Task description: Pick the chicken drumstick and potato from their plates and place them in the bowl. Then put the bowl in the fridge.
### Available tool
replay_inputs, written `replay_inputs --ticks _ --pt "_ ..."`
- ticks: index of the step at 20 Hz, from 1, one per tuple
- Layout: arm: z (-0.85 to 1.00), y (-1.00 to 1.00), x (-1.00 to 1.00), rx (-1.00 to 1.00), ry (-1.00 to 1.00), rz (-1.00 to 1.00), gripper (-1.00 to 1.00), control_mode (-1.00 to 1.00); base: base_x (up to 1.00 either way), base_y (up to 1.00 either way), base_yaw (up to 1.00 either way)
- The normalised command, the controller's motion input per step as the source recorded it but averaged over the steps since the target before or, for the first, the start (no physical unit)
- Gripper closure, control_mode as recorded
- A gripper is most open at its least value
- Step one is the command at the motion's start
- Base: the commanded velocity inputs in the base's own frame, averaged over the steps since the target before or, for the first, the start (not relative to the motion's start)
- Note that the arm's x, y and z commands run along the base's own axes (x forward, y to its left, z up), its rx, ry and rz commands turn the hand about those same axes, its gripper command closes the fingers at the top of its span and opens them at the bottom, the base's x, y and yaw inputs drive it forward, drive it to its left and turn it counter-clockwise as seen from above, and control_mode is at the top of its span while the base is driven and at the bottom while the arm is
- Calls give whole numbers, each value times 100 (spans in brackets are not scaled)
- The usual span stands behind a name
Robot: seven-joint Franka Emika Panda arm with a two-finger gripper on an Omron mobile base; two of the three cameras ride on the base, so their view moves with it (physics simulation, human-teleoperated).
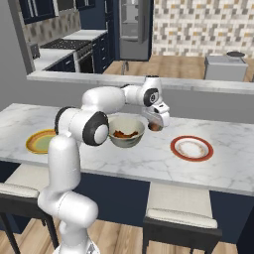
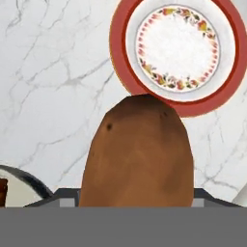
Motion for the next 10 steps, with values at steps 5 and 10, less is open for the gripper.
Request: replay_inputs --ticks 5,10 --pt "10 64 8 3 0 11 100 -100 0 0 0" --pt "-4 54 18 10 0 10 100 -100 0 0 0"
